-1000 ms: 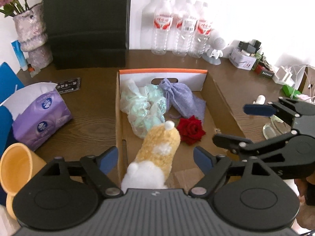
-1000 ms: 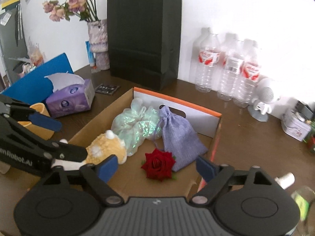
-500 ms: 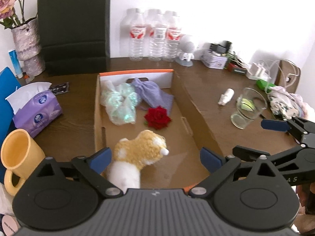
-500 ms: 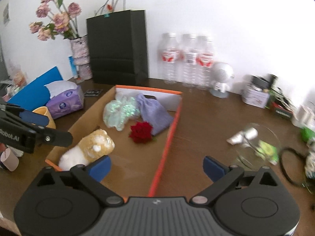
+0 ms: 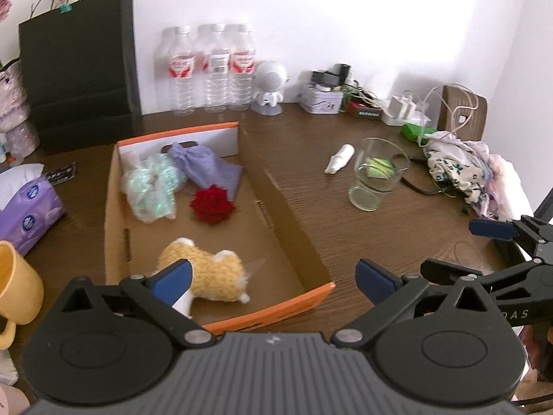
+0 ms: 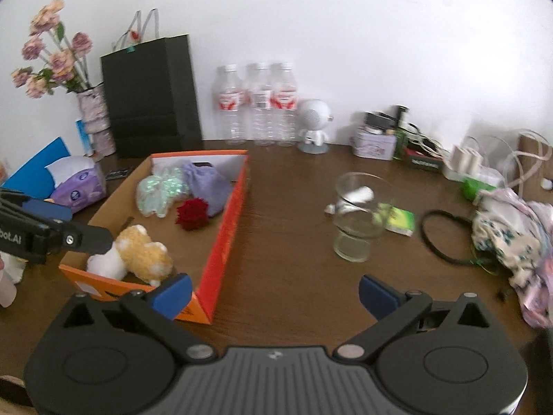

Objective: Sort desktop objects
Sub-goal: 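Withdraw both tools up and away from the orange box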

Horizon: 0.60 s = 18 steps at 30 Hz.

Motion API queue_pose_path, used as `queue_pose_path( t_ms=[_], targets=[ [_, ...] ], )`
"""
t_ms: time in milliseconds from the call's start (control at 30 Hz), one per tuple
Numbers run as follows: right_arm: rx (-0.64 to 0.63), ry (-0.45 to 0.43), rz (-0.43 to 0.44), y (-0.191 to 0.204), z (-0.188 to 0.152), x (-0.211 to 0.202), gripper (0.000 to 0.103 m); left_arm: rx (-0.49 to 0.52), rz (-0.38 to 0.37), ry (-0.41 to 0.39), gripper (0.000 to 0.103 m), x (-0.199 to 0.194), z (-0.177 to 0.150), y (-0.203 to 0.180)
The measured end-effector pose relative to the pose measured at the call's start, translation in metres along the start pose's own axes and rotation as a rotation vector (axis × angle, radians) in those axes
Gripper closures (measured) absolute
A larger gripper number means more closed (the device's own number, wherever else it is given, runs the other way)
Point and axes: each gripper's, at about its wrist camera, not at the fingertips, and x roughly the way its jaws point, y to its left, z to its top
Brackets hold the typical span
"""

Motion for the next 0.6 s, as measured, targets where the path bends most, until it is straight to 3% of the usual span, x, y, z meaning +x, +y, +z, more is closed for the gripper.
queue_pose_path(
  t_ms=[600],
  targets=[
    [0.050, 0.039, 0.008, -0.057, -0.010, -0.012, 0.000, -0.029, 0.024, 0.015, 0.000, 0.014, 0.001, -0.054]
  ],
)
